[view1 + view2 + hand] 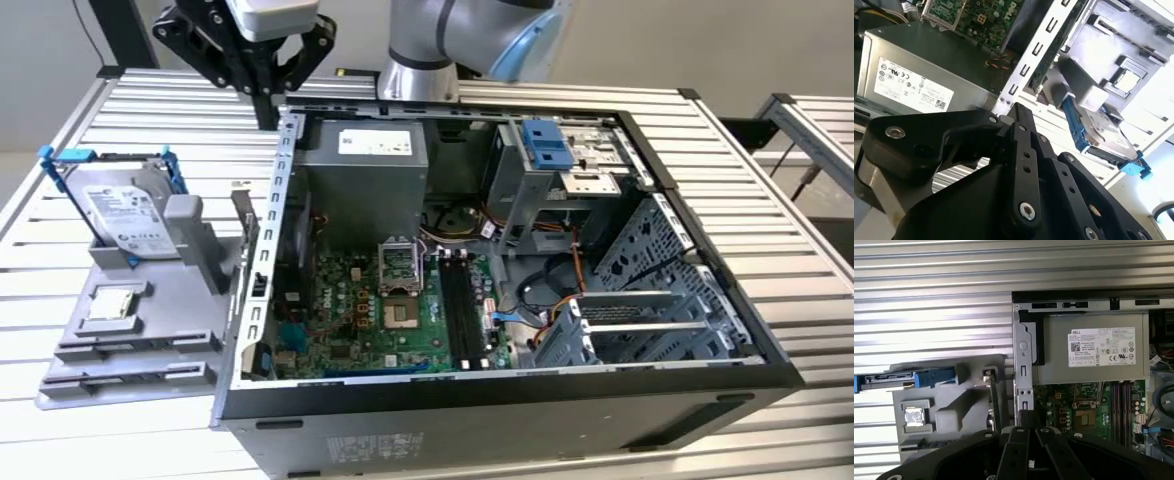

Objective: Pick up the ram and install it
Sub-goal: 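Reach for the ram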

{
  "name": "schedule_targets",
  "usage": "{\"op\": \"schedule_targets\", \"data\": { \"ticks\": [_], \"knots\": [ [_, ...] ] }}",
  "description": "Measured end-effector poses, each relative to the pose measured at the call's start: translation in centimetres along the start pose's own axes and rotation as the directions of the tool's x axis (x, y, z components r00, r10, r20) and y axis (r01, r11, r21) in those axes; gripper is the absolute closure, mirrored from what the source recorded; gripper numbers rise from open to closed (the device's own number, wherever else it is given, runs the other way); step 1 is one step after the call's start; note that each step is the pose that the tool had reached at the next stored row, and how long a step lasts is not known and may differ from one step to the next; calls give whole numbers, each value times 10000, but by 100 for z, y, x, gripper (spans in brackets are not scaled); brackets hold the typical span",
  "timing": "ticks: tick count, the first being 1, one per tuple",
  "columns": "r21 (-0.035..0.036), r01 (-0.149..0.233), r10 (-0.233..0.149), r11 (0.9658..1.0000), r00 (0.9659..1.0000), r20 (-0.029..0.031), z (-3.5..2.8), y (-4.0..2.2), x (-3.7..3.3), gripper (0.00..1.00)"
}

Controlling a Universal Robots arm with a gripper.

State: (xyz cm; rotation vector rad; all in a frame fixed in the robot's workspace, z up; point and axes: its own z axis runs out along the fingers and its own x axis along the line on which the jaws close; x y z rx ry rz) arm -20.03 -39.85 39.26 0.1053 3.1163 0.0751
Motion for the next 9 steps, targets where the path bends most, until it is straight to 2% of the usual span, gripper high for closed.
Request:
{"op": "schedule_targets", "data": {
  "ticks": [4,5,9],
  "knots": [
    [0,0,0,10000,10000,0,-4,-11,165,100],
    [0,-1,1,10000,10000,1,-6,-17,249,100],
    [0,0,0,10000,10000,0,-10,-27,400,100]
  ]
}}
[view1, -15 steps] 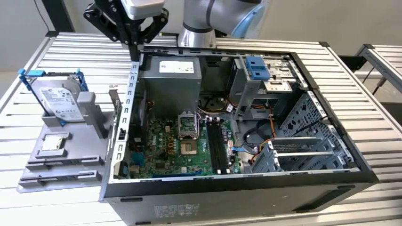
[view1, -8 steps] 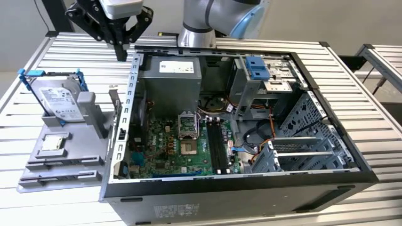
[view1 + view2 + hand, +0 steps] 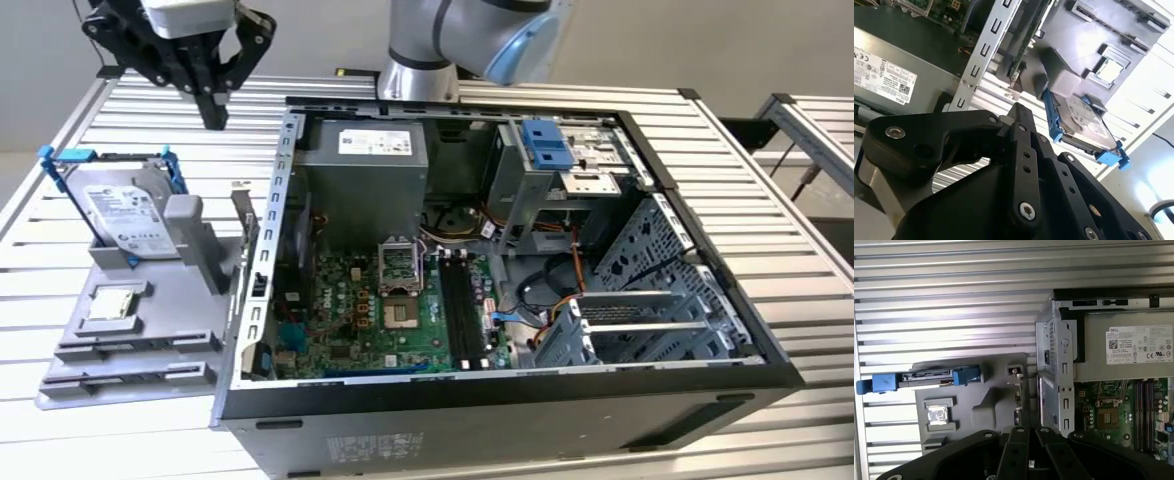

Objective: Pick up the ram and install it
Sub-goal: 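Reach for the ram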

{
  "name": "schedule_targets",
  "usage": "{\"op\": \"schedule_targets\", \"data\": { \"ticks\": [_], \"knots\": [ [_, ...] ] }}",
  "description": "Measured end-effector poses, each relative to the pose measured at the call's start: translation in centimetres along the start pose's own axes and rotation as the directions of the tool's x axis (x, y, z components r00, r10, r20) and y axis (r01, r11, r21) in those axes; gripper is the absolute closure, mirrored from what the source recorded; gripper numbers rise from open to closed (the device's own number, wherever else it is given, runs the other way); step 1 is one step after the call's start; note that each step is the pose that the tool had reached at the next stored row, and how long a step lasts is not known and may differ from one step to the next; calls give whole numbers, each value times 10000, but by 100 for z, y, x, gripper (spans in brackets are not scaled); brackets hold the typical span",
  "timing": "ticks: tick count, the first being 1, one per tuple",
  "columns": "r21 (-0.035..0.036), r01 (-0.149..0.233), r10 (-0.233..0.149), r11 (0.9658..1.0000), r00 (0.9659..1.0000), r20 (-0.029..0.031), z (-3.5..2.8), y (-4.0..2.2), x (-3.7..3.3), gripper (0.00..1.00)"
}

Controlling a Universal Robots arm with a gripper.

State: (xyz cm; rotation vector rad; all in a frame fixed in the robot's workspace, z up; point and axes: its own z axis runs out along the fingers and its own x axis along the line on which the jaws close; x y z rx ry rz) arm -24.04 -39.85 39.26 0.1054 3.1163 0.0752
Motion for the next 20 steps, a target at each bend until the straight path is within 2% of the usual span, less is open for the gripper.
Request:
{"op": "schedule_targets", "data": {
  "ticks": [20],
  "knots": [
    [1,0,0,10000,10000,-1,-19,-52,771,100]
  ]
}}
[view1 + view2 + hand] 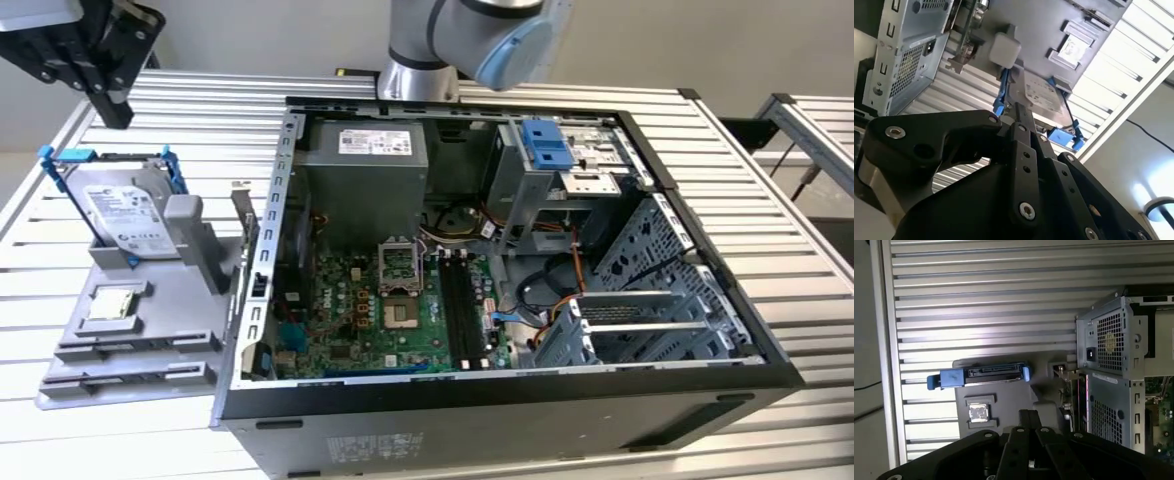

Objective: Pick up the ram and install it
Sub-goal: 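Reach for the ram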

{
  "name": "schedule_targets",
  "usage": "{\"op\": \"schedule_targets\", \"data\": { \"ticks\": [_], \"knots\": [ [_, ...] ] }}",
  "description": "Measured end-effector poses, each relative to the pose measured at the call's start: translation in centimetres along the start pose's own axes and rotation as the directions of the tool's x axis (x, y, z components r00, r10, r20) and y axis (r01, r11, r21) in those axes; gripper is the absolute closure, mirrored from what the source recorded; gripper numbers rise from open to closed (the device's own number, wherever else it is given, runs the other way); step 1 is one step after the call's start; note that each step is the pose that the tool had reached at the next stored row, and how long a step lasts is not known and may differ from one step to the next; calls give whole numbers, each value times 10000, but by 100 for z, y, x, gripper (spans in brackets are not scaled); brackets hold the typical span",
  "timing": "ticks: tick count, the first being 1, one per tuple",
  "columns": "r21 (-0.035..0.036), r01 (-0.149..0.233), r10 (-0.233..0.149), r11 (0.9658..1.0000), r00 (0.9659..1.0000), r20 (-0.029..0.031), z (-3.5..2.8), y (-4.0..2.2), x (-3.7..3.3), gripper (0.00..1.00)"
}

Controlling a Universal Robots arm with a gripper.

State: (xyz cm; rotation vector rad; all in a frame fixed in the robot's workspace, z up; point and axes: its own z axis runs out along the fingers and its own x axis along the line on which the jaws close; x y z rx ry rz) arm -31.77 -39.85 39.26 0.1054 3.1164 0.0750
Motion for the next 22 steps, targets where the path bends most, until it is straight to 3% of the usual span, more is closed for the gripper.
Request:
{"op": "schedule_targets", "data": {
  "ticks": [9,16,22],
  "knots": [
    [0,0,0,10000,10000,-1,-8,-22,330,100],
    [-1,0,0,10000,10000,-1,-10,-44,347,100],
    [-1,1,-1,10000,10000,0,-16,-204,347,100]
  ]
}}
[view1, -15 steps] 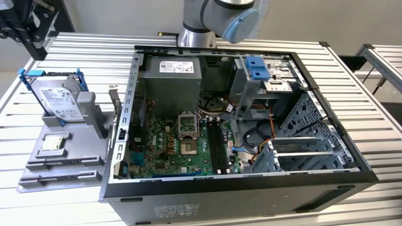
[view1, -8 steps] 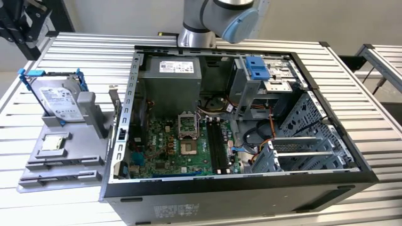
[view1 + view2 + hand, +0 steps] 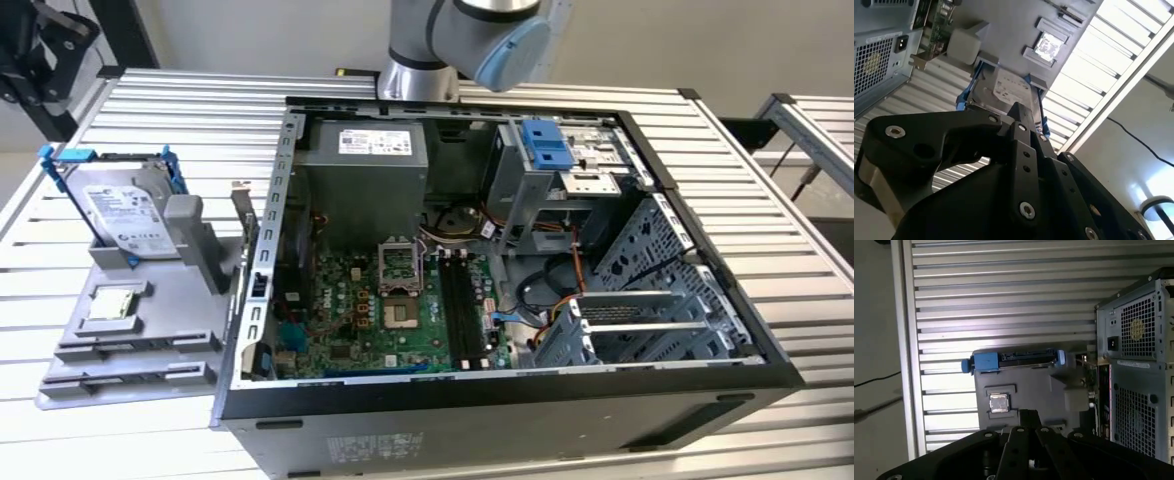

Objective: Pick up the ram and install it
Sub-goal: 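Reach for the ram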

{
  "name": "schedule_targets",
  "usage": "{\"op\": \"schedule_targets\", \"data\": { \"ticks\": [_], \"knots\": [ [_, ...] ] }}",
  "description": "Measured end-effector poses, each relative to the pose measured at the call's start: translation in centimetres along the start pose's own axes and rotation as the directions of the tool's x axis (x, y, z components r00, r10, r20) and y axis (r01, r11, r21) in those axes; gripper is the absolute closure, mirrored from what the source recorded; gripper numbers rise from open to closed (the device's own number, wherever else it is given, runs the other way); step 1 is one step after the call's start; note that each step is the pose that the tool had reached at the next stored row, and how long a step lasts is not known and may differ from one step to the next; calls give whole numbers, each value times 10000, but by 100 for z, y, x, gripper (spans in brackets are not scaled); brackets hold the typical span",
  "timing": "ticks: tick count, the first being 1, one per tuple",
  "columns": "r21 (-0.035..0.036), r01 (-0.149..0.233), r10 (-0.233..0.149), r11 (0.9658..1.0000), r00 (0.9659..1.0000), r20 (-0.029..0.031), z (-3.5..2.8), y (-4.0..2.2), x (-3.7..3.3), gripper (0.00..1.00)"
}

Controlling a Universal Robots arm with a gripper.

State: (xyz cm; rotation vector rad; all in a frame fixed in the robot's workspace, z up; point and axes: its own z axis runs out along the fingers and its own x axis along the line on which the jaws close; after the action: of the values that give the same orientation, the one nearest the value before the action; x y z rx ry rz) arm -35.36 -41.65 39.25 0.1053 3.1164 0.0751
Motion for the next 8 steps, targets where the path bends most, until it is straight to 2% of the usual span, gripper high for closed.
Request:
{"op": "schedule_targets", "data": {
  "ticks": [6,8],
  "knots": [
    [-1,0,0,10000,10000,1,-5,-119,41,100],
    [-5,0,0,10000,10000,1,-8,-177,56,100]
  ]
}}
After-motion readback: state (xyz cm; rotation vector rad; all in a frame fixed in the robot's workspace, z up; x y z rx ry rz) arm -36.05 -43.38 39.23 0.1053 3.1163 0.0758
